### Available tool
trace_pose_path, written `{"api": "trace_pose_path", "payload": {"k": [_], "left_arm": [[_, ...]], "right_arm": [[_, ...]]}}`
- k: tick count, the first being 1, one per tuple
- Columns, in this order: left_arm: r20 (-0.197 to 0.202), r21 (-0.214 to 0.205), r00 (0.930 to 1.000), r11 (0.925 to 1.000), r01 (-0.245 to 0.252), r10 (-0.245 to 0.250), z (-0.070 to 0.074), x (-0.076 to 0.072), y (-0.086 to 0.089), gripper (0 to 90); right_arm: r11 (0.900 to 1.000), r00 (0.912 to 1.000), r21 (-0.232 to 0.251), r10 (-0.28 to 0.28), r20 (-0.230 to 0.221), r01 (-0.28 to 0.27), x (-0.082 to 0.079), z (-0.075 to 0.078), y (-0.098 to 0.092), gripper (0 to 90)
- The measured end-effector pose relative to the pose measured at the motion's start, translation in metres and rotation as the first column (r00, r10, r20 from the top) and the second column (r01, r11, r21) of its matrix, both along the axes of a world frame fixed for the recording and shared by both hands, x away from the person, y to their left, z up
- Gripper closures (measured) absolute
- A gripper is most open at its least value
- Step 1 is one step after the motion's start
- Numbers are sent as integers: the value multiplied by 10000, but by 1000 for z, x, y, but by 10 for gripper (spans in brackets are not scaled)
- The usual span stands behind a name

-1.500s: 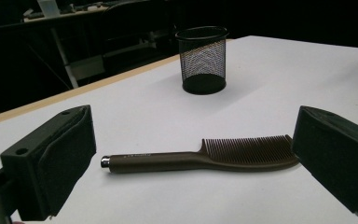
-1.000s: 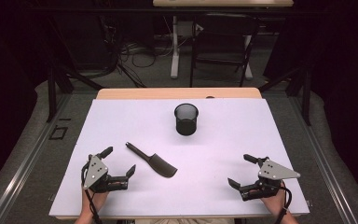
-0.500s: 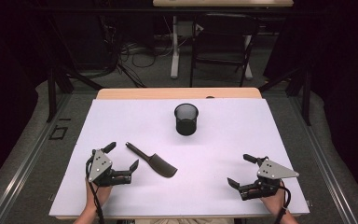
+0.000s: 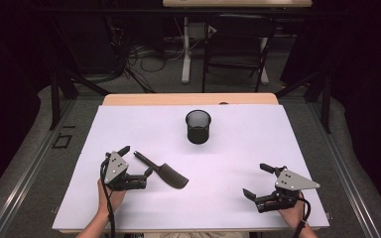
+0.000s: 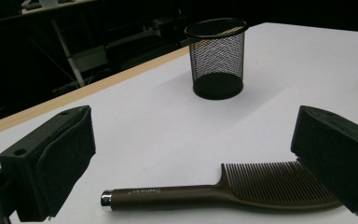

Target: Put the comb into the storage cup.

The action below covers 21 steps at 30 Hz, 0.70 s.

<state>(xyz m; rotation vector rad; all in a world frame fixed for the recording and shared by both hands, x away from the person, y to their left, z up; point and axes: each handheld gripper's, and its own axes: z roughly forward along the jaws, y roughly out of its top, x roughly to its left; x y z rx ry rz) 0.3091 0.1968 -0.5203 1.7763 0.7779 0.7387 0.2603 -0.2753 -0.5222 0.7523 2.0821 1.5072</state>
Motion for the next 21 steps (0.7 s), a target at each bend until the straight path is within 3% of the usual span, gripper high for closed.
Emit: {"api": "trace_pose_path", "payload": {"k": [9,21], "left_arm": [[-223,236,9995,9995,-196,201,1,16,-3,4],[-954,463,9941,9978,-478,520,-4,39,-5,2]], "right_arm": [[10000,10000,-89,19,45,-18,-1,0,1,0],[9999,10000,-159,59,-3,-59,-1,-1,3,0]]}}
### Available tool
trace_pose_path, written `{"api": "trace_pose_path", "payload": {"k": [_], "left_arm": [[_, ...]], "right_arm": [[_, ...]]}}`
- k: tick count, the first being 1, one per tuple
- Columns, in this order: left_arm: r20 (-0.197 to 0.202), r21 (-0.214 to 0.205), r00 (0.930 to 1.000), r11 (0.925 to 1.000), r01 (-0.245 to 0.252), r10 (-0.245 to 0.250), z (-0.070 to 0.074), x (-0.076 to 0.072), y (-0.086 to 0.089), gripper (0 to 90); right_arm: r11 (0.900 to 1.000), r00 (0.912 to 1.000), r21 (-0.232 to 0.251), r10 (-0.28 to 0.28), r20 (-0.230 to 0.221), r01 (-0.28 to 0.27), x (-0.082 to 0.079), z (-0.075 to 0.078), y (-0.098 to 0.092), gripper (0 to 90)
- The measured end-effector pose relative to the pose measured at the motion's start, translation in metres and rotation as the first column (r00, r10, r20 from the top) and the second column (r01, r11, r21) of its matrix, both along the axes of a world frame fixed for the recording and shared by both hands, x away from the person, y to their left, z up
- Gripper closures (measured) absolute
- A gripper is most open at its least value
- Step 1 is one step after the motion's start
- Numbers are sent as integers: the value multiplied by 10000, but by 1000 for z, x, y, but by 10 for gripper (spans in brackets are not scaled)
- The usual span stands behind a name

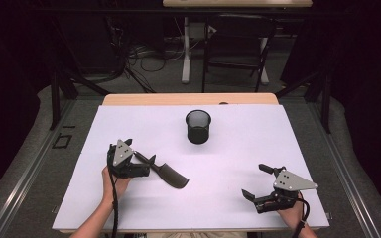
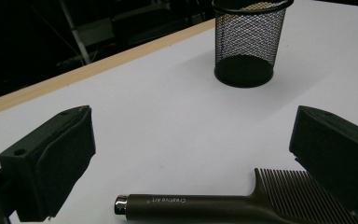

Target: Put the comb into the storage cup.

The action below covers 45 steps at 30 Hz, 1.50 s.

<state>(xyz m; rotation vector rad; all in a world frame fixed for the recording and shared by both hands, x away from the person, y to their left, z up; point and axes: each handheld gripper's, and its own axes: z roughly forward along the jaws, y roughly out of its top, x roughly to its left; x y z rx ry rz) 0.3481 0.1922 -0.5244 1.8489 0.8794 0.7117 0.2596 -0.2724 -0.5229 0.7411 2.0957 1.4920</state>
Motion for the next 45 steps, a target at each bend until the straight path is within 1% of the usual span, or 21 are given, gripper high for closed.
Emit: {"api": "trace_pose_path", "payload": {"k": [6,8,10,11,12,14,15,16,17,18,19,23,26,27,28,31,33,37,39,44,45], "left_arm": [[-298,79,9995,9999,-99,101,-3,12,-2,2],[-322,150,9993,9997,-193,198,-3,16,-3,7],[-301,155,9993,9996,-226,231,-4,20,-2,39],[-352,112,9992,9997,-204,208,-5,21,-2,84],[-419,72,9990,9999,-151,154,-5,22,-1,165],[-593,177,9981,9998,-125,135,-6,23,0,190],[-628,141,9980,9999,-98,107,-7,23,0,295],[-635,161,9979,9998,-133,143,-7,24,0,295],[-645,245,9978,9996,-160,176,-7,24,0,353],[-703,248,9975,9997,-89,106,-7,24,1,471],[-751,323,9971,9994,-105,129,-8,25,1,471],[-1188,399,9927,9991,-147,194,-13,28,5,686],[-1324,381,9907,9990,-250,299,-16,31,9,805],[-1341,296,9907,9993,-207,245,-17,32,11,866],[-1390,237,9899,9994,-238,268,-18,33,12,866],[-1337,527,9903,9982,-295,363,-20,38,13,898],[-1554,628,9868,9974,-353,447,-22,42,13,899],[-1698,734,9841,9965,-400,520,-25,44,13,899],[-1738,947,9829,9945,-448,609,-26,45,13,899],[-1865,1069,9802,9931,-476,670,-29,46,14,898],[-1905,1175,9792,9919,-475,694,-29,47,14,898]], "right_arm": [[10000,10000,-48,-8,18,8,0,0,0,0],[10000,10000,-50,12,2,-12,0,0,0,0],[10000,10000,-35,51,-6,-51,0,0,1,0],[10000,10000,-59,66,20,-65,0,0,1,0],[10000,10000,-63,56,4,-56,0,0,1,0],[10000,10000,-58,40,-6,-40,0,0,0,0],[10000,10000,-73,27,-4,-27,0,0,0,0],[10000,10000,-73,27,-4,-27,0,0,0,0],[10000,10000,-62,33,-11,-33,0,0,0,0],[10000,10000,-72,56,-10,-56,0,0,0,0],[10000,10000,-72,56,-10,-56,0,0,0,0],[10000,10000,-71,70,-17,-70,0,0,0,0],[9999,10000,-65,91,-14,-91,0,0,1,0],[9999,9999,-73,85,-62,-86,0,0,1,0],[9999,9999,-73,85,-62,-86,0,0,1,0],[9999,9999,-93,77,-76,-78,1,-1,1,0],[9999,9999,-115,70,-76,-71,0,-1,1,0],[9999,10000,-115,48,-85,-49,0,-1,1,1],[9999,9999,-102,54,-114,-55,1,-1,1,1],[9999,9999,-128,53,-102,-54,0,-1,1,1],[9999,10000,-129,48,-67,-49,0,-1,0,1]]}}
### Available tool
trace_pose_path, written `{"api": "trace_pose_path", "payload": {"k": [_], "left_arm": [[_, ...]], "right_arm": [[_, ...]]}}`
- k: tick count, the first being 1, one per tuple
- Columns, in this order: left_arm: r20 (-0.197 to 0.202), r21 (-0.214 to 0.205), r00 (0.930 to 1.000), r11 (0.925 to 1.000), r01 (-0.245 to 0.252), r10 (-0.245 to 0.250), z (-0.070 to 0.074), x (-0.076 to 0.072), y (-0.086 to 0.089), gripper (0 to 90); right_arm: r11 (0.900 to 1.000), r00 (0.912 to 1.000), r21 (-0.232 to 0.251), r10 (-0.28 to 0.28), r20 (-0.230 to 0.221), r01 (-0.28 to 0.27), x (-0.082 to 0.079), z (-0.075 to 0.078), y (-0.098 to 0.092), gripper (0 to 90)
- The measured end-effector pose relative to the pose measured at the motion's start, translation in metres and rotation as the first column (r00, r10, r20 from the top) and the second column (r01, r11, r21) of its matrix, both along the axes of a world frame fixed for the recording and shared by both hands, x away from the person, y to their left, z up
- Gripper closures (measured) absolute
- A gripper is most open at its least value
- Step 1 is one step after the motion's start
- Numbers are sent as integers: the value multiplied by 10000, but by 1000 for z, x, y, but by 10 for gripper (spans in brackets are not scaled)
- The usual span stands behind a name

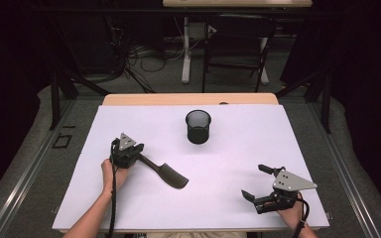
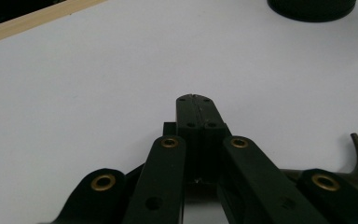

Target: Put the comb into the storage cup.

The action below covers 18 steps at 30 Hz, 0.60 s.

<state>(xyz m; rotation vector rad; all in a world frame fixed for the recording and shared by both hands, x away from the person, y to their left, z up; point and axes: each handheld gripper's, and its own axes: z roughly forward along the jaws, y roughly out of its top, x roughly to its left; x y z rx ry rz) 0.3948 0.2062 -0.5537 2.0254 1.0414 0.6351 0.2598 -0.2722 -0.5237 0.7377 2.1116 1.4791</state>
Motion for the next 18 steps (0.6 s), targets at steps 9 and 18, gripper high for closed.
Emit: {"api": "trace_pose_path", "payload": {"k": [9,18], "left_arm": [[-75,389,10000,9992,68,-65,-1,-1,1,899],[-297,699,9993,9973,239,-219,-3,-1,0,899]], "right_arm": [[10000,10000,-45,64,12,-64,-1,0,1,1],[10000,10000,-13,35,24,-35,-2,1,1,1]]}}
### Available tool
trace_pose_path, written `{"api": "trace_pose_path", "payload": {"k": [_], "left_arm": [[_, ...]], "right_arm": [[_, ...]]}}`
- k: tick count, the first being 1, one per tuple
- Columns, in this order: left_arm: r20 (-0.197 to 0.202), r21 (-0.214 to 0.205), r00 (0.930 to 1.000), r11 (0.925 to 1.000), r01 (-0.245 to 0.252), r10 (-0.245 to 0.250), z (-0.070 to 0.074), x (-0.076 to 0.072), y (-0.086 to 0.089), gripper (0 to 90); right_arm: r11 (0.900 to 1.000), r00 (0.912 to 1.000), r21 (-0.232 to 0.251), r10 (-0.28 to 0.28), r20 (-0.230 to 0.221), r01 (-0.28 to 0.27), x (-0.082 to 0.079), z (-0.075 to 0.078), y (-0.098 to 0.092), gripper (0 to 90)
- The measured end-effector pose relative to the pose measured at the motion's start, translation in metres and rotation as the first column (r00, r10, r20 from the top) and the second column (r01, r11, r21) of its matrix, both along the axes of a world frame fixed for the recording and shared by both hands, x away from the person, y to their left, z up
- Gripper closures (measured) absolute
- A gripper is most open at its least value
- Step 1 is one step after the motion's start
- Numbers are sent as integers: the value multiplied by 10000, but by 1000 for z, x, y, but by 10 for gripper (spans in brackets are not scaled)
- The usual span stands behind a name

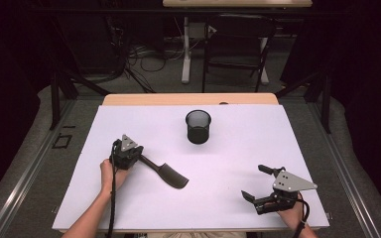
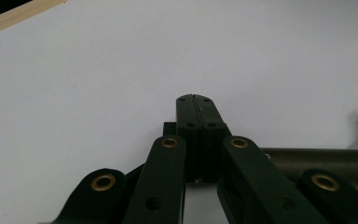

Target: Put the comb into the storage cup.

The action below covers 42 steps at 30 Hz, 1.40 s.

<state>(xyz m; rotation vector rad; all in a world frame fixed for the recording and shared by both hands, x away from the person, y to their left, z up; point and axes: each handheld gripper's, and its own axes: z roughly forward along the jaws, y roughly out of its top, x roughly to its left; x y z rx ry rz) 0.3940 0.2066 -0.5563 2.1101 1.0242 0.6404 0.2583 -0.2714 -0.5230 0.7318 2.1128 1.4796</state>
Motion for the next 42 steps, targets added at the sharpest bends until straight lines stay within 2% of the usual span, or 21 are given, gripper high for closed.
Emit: {"api": "trace_pose_path", "payload": {"k": [7,23,37,42], "left_arm": [[-187,218,9998,9998,3,1,0,-1,2,898],[-654,8,9977,9999,160,-159,1,-4,4,899],[-1123,175,9936,9997,167,-146,1,-10,6,900],[-1242,89,9922,9999,126,-114,1,-12,6,900]], "right_arm": [[10000,10000,-49,41,-27,-41,0,0,0,1],[9999,10000,-107,73,-67,-74,0,0,0,1],[9999,9999,-142,35,-115,-36,1,-1,0,1],[9998,9999,-186,22,-114,-24,1,-1,0,1]]}}
